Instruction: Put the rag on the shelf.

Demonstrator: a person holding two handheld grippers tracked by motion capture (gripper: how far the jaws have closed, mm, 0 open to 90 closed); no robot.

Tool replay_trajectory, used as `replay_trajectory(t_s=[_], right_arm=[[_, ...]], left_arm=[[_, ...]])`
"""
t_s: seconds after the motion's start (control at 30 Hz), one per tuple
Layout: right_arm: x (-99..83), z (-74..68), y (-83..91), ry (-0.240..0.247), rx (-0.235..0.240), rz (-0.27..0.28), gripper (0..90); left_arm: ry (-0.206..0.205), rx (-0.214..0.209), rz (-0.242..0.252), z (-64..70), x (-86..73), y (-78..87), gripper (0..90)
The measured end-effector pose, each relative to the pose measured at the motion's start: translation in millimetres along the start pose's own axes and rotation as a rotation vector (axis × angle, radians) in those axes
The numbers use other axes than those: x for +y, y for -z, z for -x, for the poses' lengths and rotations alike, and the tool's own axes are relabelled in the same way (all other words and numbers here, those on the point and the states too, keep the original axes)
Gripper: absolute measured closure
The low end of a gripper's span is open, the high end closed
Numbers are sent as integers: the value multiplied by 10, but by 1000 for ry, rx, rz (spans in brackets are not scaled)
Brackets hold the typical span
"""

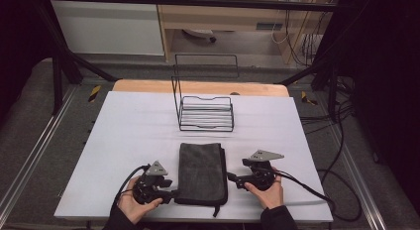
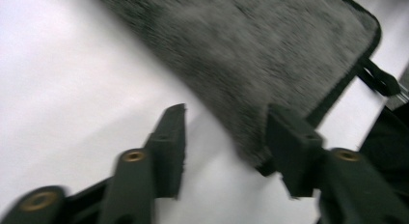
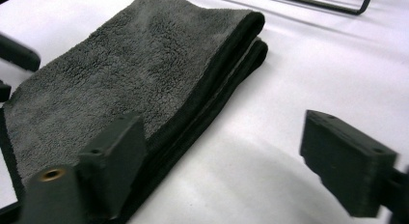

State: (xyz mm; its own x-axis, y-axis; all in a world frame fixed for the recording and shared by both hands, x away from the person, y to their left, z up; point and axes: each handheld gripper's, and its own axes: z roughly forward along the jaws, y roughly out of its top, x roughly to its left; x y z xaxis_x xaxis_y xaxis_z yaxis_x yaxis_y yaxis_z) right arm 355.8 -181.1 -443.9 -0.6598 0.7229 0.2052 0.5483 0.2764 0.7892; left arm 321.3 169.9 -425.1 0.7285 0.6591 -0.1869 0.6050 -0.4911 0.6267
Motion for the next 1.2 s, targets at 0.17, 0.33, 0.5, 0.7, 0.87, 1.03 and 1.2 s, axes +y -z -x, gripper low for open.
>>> replay_trajectory(t_s=[0.17, 0.33, 0.5, 0.7, 0.87, 1.03, 1.2], right_arm=[[13, 16, 10, 5, -1, -11, 85], [14, 16, 10, 5, 0, -15, 57], [12, 15, 12, 13, 4, -10, 44], [10, 12, 18, 18, -8, -7, 32], [5, 11, 17, 25, -11, -11, 30], [0, 8, 6, 25, -12, -11, 31], [-7, 6, -1, 24, -14, -17, 32]], left_arm=[[-5, 26, 20, -105, 53, 17, 318], [9, 44, 29, -207, 131, 6, 188], [8, 65, 46, -318, 270, 10, 102], [45, 100, 75, -452, 468, -2, 106], [77, 121, 96, -547, 597, -76, 120], [119, 138, 118, -650, 702, -209, 159], [168, 157, 132, -759, 779, -320, 256]])
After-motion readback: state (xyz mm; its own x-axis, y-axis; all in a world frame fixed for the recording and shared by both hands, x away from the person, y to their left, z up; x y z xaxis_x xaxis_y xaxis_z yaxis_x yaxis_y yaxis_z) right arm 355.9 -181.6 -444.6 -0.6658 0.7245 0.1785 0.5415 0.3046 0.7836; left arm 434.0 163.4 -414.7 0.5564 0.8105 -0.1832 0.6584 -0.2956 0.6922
